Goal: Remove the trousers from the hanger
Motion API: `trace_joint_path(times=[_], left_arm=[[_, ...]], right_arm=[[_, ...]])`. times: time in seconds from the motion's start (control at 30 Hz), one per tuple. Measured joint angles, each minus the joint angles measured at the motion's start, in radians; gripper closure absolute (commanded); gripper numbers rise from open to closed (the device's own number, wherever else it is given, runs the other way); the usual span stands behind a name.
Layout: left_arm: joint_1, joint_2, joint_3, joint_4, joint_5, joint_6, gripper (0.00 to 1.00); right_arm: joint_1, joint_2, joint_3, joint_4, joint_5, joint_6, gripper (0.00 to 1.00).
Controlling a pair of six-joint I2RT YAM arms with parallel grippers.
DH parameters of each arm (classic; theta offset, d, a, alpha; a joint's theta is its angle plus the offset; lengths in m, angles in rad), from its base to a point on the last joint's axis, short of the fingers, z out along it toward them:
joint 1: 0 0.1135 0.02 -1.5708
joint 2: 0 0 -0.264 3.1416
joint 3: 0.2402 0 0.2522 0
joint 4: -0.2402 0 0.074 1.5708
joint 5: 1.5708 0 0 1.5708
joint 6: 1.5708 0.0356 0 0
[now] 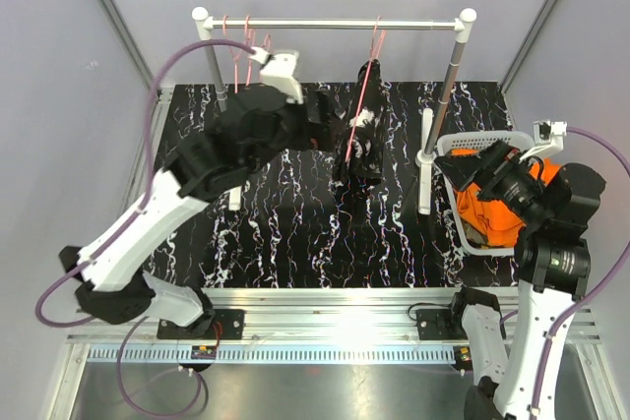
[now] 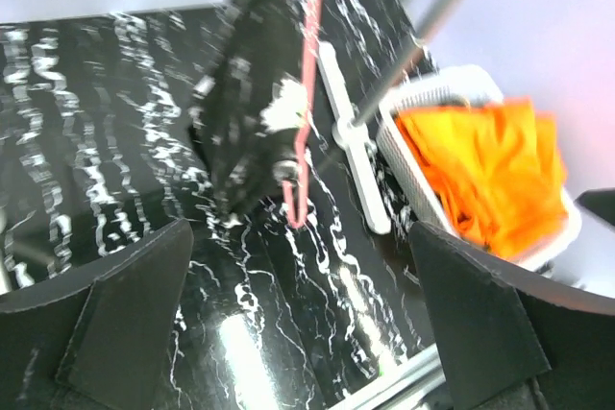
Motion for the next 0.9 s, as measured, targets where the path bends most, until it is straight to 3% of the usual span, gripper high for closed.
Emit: trace_joint_path(times=[0.2, 0.37, 0.67, 0.83, 0.9], left_arm=[[-0.016, 0.182, 0.029, 0.016, 0.053, 0.061, 0.02], [-0.016, 0.310, 0.074, 0.015, 0.055, 0.097, 0.18], [0.004, 0.457, 0.160, 0.028, 0.038, 0.117, 0.32], [0.046, 0.509, 0.168, 0.055, 0.039, 0.105, 0.56], [0.059, 0.532, 0.182, 0.060, 0.041, 0.105, 0.57]], right_arm=[[0.000, -0.079, 0.000, 0.008, -0.044, 0.014, 0.01], [0.000, -0.103, -0.024, 0.029, -0.070, 0.034, 0.01], [0.000, -0.110, -0.085, 0.066, -0.103, 0.083, 0.01], [0.000, -0.127, -0.101, 0.093, -0.118, 0.108, 0.01], [0.000, -0.129, -0.106, 0.105, -0.127, 0.116, 0.01]])
